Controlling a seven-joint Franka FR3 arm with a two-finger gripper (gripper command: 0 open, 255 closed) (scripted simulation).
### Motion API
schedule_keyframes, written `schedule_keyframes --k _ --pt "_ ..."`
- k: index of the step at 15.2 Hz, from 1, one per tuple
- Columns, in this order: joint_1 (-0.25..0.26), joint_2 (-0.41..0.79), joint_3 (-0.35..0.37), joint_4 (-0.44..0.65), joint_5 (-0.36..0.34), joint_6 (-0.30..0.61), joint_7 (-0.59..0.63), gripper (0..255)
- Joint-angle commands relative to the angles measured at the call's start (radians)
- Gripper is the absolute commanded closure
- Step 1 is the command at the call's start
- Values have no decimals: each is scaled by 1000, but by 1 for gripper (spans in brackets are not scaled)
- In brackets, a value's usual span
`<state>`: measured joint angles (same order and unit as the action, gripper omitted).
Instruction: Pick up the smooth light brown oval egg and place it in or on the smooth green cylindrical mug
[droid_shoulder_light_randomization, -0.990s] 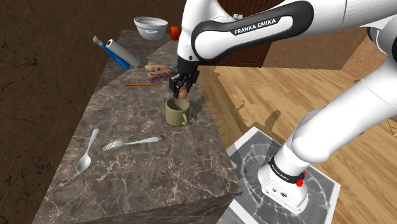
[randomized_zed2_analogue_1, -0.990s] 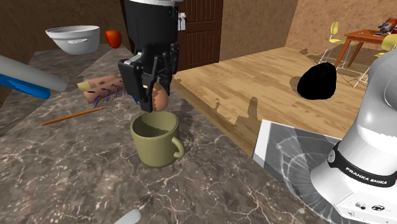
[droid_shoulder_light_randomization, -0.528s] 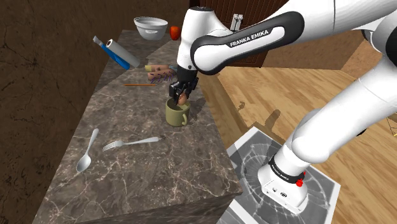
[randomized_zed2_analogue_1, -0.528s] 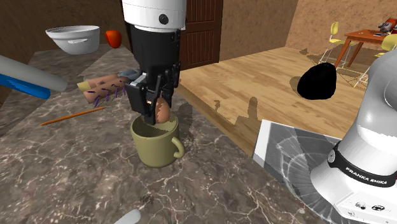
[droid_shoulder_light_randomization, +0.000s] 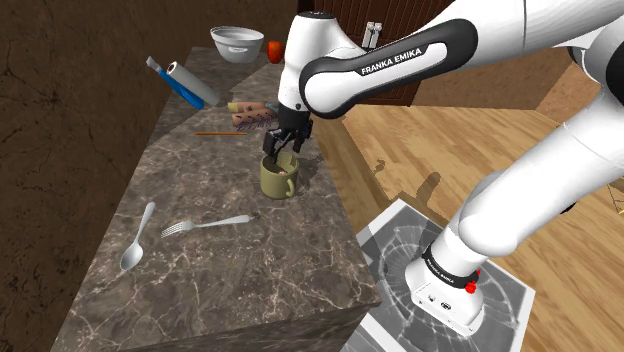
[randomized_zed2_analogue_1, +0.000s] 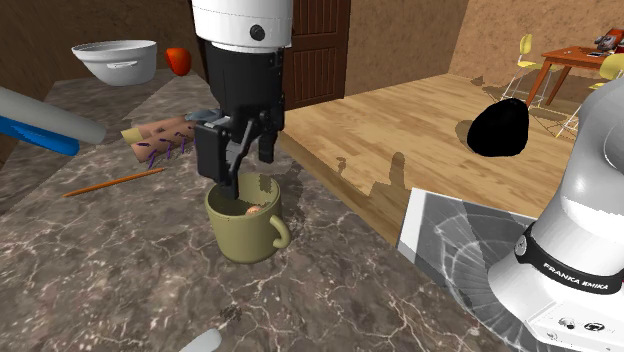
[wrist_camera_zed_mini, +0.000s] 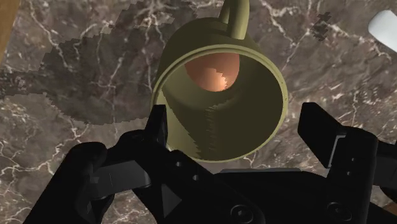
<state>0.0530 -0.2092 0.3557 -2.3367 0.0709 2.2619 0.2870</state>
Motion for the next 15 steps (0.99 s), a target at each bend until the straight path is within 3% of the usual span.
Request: schedule_keyframes --k 1,3,7,15 --pt "0 0 0 0 0 0 0 0" --pt "0 0 0 0 0 0 0 0" --pt "4 -68 -14 67 18 -132 -15 0" --pt "4 -67 -15 67 18 -132 -15 0"
